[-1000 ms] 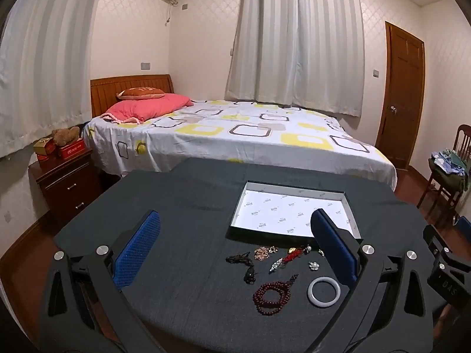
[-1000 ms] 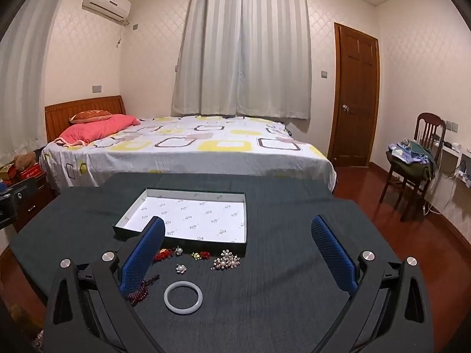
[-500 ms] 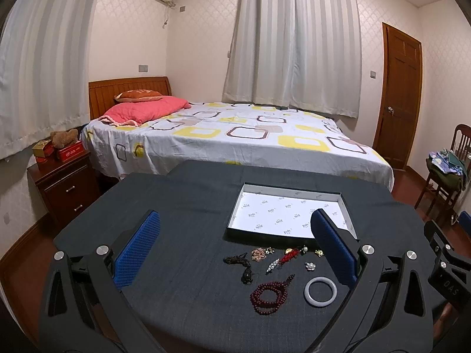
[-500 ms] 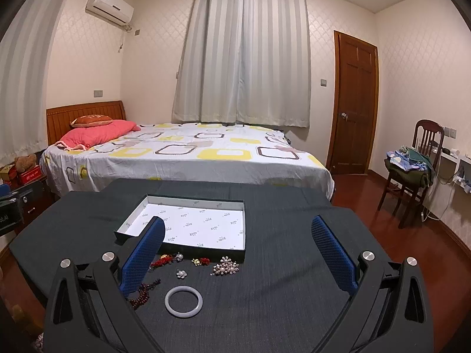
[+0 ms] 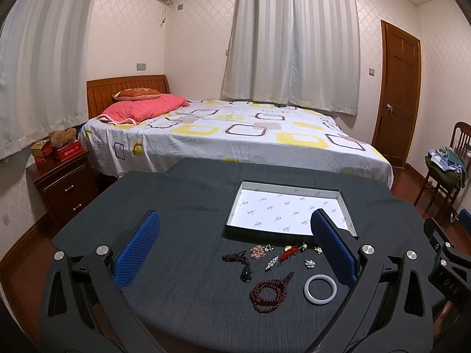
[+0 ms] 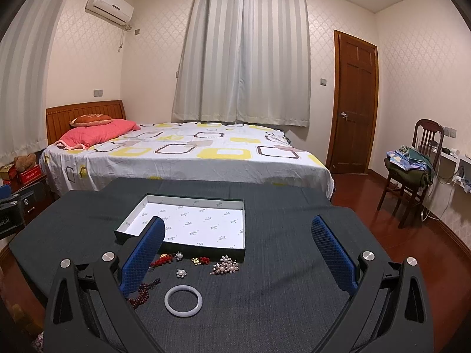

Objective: Organize jewelry

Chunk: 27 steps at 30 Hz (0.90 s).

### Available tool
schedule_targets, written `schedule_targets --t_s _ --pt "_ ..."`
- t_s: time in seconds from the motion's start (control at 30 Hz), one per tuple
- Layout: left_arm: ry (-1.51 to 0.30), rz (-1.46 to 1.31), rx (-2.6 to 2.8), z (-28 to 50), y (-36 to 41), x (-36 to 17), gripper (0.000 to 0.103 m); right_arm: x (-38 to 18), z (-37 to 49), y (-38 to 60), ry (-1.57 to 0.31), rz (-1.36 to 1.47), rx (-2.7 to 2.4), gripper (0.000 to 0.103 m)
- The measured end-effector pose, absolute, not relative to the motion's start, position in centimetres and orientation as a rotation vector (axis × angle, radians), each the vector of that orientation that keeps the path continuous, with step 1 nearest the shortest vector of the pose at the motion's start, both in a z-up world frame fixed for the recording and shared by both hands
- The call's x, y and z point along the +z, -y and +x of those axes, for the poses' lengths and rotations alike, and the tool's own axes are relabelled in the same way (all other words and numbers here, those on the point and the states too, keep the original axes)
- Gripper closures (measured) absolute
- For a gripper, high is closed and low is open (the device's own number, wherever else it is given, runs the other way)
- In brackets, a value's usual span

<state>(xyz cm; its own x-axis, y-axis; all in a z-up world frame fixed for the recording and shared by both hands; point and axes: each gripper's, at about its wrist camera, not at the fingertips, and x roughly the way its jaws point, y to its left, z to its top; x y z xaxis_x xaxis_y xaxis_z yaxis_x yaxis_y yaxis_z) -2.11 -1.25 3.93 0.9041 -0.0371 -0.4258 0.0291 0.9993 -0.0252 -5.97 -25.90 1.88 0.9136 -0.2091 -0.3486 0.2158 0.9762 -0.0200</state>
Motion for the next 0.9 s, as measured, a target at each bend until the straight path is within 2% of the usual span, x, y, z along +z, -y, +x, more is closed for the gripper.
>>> schedule_targets --t_s 0.9 --pt "-0.451 -0.014 -0.039 -2.3 1.3 2.7 0.003 1.2 -6.5 25.5 -0.354 0.015 -0.221 0.006"
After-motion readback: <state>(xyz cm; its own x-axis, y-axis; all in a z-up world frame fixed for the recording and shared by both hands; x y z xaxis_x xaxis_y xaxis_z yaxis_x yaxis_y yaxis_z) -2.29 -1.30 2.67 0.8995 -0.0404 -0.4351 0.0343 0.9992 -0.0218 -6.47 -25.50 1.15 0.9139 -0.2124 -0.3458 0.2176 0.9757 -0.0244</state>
